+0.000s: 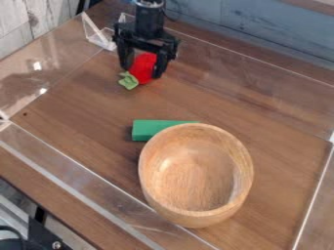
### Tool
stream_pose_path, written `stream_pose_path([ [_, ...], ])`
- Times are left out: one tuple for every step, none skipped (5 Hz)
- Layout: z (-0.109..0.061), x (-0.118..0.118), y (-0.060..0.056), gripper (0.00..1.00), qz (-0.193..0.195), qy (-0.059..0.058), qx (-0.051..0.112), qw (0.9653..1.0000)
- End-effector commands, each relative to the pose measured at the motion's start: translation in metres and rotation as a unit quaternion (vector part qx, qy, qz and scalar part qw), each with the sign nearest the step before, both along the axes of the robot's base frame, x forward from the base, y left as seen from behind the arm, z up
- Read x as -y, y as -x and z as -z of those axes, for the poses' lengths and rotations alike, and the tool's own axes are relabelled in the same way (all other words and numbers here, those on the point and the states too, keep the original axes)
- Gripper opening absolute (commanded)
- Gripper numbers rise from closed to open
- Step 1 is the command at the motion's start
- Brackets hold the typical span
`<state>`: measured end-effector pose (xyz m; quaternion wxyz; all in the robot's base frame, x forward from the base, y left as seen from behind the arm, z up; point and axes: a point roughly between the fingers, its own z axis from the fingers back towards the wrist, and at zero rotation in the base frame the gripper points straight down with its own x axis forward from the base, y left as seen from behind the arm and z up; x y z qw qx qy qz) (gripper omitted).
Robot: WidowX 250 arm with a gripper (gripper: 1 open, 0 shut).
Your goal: Move the red object to the right side of the table
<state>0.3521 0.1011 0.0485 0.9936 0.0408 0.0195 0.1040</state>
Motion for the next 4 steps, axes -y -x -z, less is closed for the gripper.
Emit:
stream_pose_path([
  [-0.007, 0.002, -0.012, 1.00, -0.004, -0.008, 0.027, 0.9996],
  [0.003, 0.007, -0.011, 0.00, 0.003, -0.007, 0.026, 0.9996],
  [0.004, 0.016, -0.008, 0.00, 0.010, -0.012, 0.027, 0.9995],
  [-0.026, 0.041, -0.013, 0.00, 0.027, -0.021, 0.039, 0.9986],
])
